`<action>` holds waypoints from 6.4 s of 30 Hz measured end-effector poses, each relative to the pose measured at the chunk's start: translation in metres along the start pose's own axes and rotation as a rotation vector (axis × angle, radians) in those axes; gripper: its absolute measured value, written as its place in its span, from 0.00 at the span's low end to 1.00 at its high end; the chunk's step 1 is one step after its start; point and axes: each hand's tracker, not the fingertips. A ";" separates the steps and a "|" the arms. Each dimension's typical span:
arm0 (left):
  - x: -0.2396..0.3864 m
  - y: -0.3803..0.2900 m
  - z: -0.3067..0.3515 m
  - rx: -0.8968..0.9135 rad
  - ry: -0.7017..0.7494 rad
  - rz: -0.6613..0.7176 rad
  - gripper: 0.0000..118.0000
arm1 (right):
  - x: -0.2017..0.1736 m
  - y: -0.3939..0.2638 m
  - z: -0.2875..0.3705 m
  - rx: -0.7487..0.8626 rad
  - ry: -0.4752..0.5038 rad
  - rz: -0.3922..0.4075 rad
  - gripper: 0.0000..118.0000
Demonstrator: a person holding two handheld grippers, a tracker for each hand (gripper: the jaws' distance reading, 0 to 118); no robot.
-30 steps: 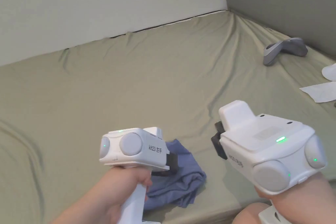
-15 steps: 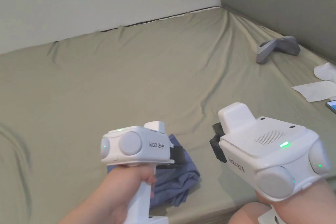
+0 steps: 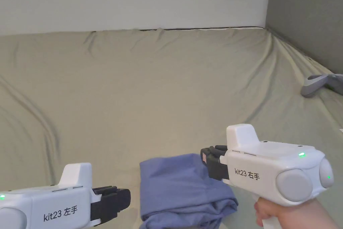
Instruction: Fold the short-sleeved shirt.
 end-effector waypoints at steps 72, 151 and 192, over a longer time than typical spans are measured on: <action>-0.330 0.093 0.114 -0.179 0.596 0.194 0.21 | -0.146 0.050 -0.033 0.141 0.015 0.225 0.01; 0.107 0.006 0.004 0.727 0.515 -0.252 0.05 | -0.037 -0.012 0.087 0.474 -0.548 0.144 0.02; 0.107 0.006 0.006 0.746 0.527 -0.213 0.99 | -0.061 -0.001 0.060 0.408 -0.579 0.122 1.00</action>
